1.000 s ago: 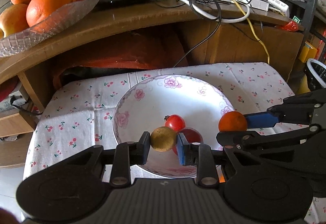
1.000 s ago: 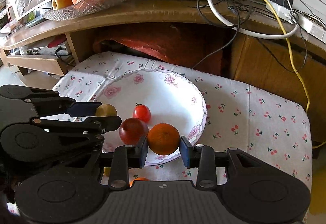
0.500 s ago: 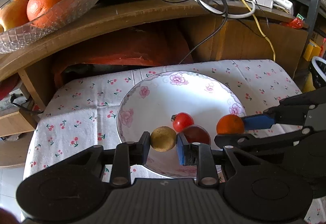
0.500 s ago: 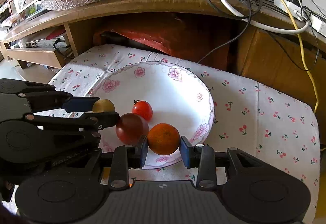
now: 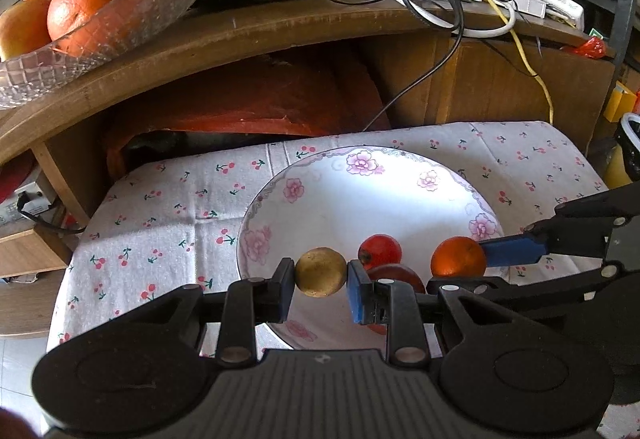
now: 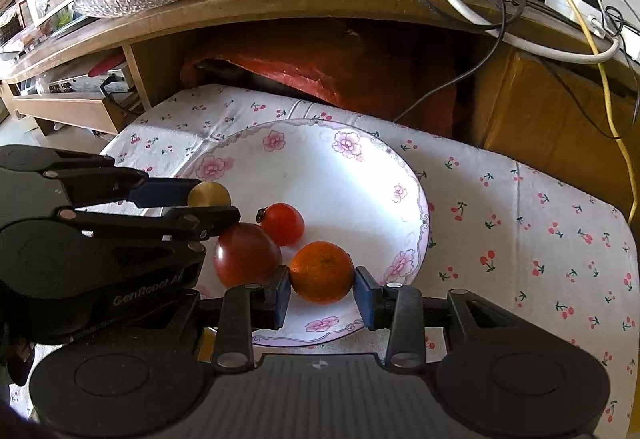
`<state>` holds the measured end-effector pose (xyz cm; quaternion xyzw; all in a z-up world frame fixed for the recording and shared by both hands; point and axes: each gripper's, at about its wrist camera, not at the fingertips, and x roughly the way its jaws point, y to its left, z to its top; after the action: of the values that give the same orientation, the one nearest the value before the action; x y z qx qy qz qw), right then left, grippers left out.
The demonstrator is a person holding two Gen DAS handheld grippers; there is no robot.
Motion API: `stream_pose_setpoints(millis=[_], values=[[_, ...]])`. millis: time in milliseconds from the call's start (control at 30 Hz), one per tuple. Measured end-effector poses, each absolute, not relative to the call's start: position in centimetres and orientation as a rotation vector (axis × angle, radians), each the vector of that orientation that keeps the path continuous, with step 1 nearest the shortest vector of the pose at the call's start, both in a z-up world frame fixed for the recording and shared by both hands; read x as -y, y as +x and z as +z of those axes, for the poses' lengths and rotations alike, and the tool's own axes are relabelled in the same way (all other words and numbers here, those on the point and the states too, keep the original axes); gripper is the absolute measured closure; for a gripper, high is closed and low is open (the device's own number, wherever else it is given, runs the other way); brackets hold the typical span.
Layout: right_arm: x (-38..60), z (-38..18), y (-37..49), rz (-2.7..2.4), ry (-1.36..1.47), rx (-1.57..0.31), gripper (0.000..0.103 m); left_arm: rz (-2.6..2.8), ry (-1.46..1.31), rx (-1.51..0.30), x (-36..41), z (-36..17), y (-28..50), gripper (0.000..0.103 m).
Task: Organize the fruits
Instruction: 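Open the left tool to drop the brown fruit while the right tool drops the mandarin into the bowl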
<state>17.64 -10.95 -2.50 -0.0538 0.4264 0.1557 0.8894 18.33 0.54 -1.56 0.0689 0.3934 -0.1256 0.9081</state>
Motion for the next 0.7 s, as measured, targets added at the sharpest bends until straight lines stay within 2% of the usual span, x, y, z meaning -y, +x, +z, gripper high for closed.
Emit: stream_pose_setpoints(millis=[700], values=[[10.94,-2.33,17.39,0.315,-0.134,-0.856,0.068,-0.248,0.132,-0.809,-0.61,-1.29,18.53,0.060]])
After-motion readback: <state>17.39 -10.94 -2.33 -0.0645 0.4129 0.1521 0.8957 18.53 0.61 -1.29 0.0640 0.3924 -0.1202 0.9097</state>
